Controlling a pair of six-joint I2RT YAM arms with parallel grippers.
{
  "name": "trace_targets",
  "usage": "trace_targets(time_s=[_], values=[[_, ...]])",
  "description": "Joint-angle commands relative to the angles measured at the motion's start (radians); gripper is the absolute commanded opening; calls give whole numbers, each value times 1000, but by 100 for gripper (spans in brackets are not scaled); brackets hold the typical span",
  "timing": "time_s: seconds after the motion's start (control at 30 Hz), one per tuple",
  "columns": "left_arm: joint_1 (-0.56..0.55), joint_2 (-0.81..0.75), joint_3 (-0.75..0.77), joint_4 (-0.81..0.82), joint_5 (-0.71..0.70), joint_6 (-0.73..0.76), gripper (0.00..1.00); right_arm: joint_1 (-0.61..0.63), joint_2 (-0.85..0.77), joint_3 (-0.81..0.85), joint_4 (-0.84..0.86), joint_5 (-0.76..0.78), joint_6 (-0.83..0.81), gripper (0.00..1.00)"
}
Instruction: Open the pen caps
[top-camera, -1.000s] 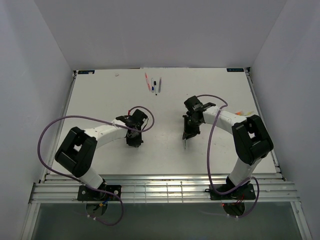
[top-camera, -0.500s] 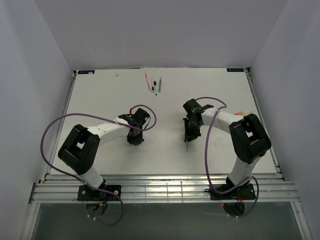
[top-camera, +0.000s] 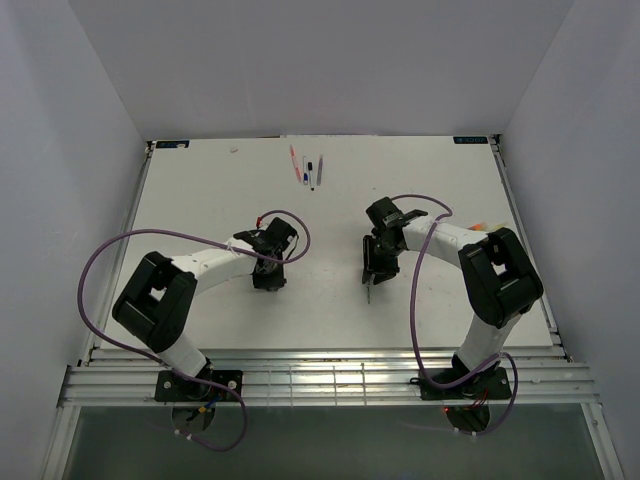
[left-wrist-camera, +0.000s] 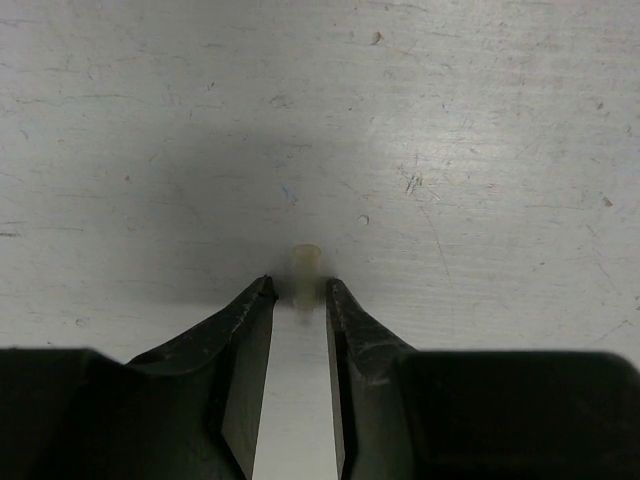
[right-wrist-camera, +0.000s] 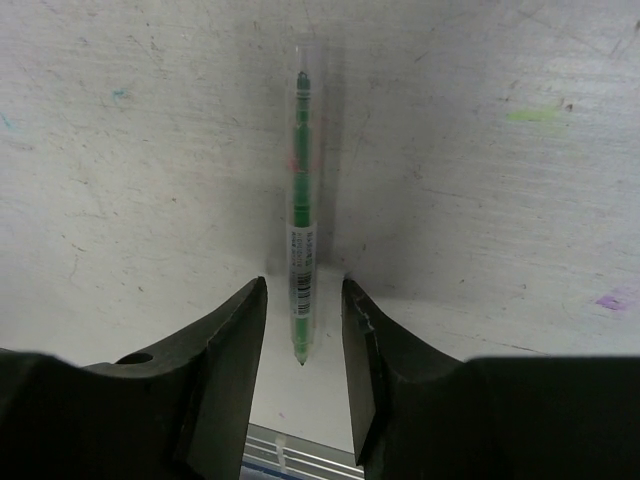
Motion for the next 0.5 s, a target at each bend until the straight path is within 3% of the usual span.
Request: trace_targets(time_s=[0.0,0.47], values=[[-1,71,-71,1,6,-4,39,8,26,-33,-7,33,-8,43],[-1,-4,-45,-38,-12,10,47,8,-2,19,-30,44,-12,54]])
